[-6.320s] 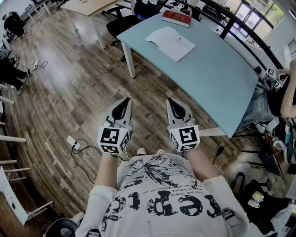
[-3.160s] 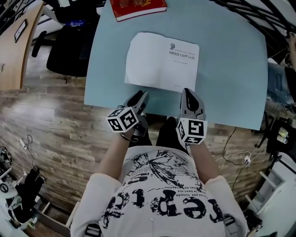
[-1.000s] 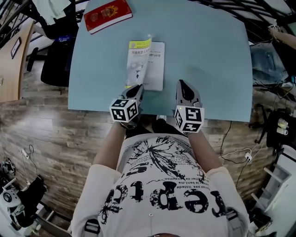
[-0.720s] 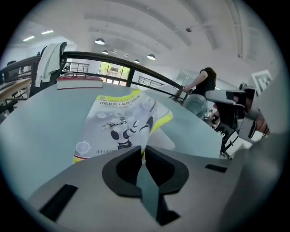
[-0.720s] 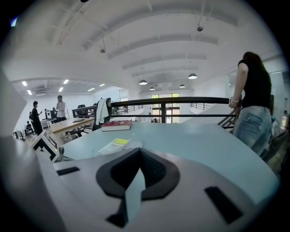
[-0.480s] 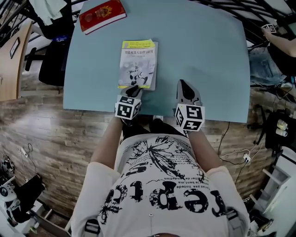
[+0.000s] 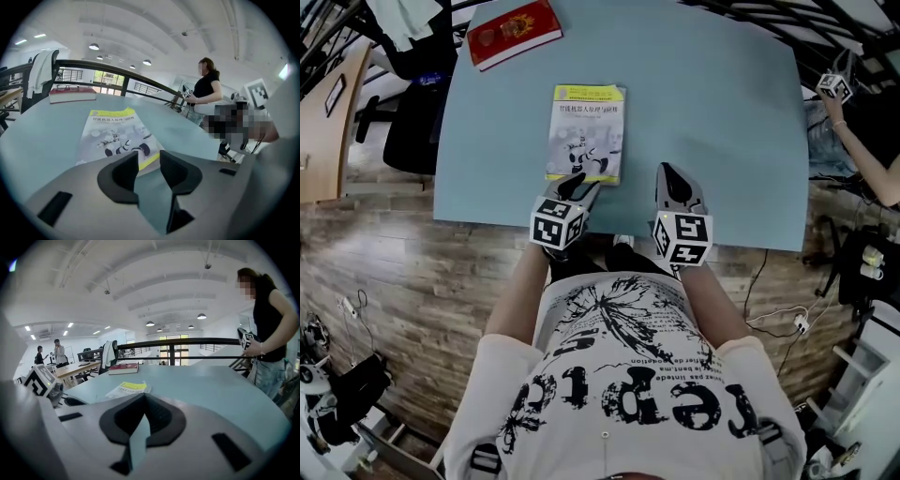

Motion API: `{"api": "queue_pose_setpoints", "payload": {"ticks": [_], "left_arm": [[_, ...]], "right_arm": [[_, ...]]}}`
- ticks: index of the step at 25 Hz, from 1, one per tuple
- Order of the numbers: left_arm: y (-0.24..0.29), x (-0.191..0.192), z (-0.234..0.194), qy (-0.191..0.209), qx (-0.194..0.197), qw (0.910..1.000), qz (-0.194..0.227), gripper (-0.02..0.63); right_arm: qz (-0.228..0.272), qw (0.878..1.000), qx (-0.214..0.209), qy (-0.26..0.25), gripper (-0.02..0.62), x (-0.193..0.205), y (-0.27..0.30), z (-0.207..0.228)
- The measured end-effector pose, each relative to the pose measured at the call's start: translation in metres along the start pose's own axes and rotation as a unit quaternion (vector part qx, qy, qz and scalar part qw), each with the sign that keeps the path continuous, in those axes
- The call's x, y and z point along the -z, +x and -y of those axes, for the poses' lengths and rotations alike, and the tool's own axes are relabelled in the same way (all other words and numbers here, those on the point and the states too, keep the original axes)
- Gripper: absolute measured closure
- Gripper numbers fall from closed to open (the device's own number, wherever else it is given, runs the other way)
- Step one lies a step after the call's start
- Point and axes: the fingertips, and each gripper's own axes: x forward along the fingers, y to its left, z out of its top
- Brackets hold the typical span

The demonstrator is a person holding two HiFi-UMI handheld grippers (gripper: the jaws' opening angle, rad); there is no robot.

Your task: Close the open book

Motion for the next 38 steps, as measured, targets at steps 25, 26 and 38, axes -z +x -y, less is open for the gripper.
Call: {"api": "queue_pose_setpoints", "payload": {"ticks": [25,26,38], "left_arm": [[-0.208,-0.170,-0.073,0.080,-0.071,0.9518,0.287,0.584],[-0.211,-0.171,-0.075,0.080,-0.071,0.9509,0.290,0.584],[-0.212,-0.178,-0.082,0.084,-0.058,0.9505,0.294,0.586]], "right_arm": [[0.127,0.988,-0.028,-0.085,0.586,-0.105,0.002,-0.112],[0.130,0.987,-0.027,-0.087,0.586,-0.107,0.002,-0.114],[0.133,0.988,-0.013,-0.080,0.586,-0.110,0.005,-0.117]]}}
